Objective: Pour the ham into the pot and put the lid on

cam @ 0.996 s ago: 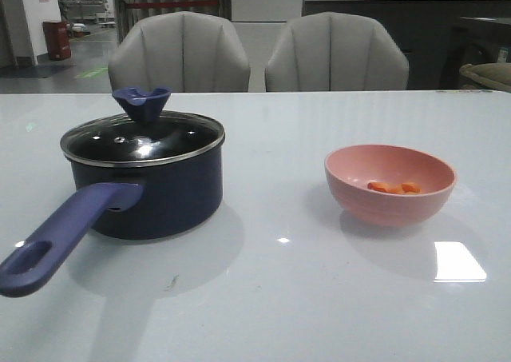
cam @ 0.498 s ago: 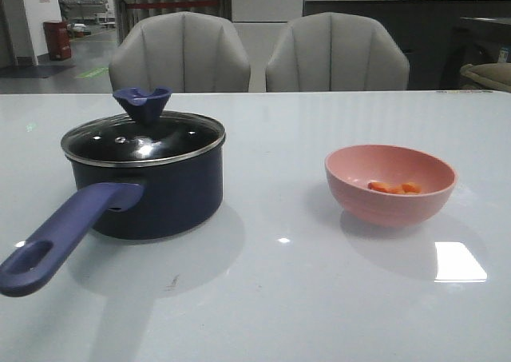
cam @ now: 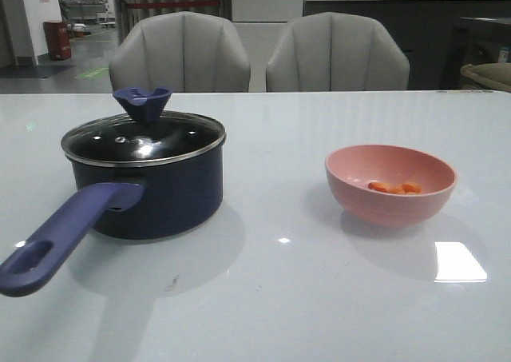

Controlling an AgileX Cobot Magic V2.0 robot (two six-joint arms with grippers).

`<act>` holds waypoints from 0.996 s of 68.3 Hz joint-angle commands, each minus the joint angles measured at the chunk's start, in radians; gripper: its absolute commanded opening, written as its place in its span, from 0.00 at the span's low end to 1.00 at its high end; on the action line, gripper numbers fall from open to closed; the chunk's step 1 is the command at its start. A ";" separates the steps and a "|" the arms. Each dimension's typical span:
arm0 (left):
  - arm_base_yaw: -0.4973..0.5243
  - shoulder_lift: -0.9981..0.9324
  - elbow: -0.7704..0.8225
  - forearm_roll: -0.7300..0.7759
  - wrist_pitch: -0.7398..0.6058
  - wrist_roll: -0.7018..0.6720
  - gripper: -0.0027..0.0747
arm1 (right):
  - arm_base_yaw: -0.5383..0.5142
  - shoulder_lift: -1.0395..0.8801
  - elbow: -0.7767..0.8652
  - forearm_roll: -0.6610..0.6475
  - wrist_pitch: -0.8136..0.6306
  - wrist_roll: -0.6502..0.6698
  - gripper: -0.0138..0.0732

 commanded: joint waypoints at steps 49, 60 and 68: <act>-0.003 0.341 -0.318 -0.053 0.275 -0.009 0.82 | -0.007 -0.020 -0.007 -0.013 -0.086 -0.005 0.34; -0.003 0.501 -0.427 -0.053 0.344 -0.009 0.82 | -0.007 -0.020 -0.007 -0.013 -0.086 -0.005 0.34; -0.030 0.637 -0.509 -0.092 0.364 -0.009 0.82 | -0.007 -0.020 -0.007 -0.013 -0.086 -0.005 0.34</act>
